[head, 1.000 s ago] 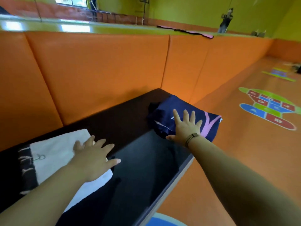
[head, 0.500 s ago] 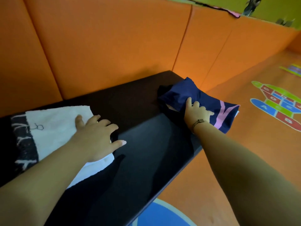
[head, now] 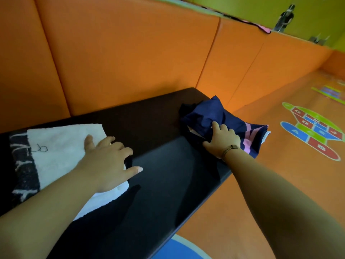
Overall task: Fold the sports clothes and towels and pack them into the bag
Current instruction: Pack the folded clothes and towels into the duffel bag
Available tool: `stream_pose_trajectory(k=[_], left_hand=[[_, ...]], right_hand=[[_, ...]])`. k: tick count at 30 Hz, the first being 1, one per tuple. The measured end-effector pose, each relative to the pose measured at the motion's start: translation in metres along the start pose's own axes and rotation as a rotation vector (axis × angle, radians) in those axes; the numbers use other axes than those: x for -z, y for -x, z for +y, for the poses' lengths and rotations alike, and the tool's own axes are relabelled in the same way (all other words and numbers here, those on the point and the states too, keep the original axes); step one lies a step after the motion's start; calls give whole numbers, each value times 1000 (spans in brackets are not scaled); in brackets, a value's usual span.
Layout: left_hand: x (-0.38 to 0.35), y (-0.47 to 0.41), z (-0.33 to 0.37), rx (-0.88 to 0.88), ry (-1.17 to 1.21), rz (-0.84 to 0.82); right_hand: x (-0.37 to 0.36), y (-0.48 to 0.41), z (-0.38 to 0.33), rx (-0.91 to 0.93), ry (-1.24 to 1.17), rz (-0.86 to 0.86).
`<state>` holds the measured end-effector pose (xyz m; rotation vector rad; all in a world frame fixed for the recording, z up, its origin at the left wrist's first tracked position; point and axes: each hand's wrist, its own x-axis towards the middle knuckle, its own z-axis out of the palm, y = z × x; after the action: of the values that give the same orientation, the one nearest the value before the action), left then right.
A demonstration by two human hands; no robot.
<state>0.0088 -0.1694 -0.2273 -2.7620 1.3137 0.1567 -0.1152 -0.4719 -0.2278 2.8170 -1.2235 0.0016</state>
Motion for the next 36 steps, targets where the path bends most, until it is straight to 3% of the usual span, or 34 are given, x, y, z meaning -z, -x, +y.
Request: stream_pose_trajectory(k=[5, 9, 15, 23, 31, 36], left_hand=[[16, -11, 14, 11, -37, -83], [40, -40, 47, -94, 65, -38], [60, -105, 98, -182, 305, 24], [61, -199, 138, -80, 445, 152], [33, -262, 170, 4, 848, -21], [30, -272, 175, -16, 838, -12]], right_hand=[[15, 3, 7, -50, -298, 36], [19, 0, 28, -149, -139, 119], [1, -19, 61, -345, -283, -96], [-26, -31, 67, -293, -317, -72], [-35, -36, 72, -259, -305, -19], [-37, -36, 73, -254, -311, -7]])
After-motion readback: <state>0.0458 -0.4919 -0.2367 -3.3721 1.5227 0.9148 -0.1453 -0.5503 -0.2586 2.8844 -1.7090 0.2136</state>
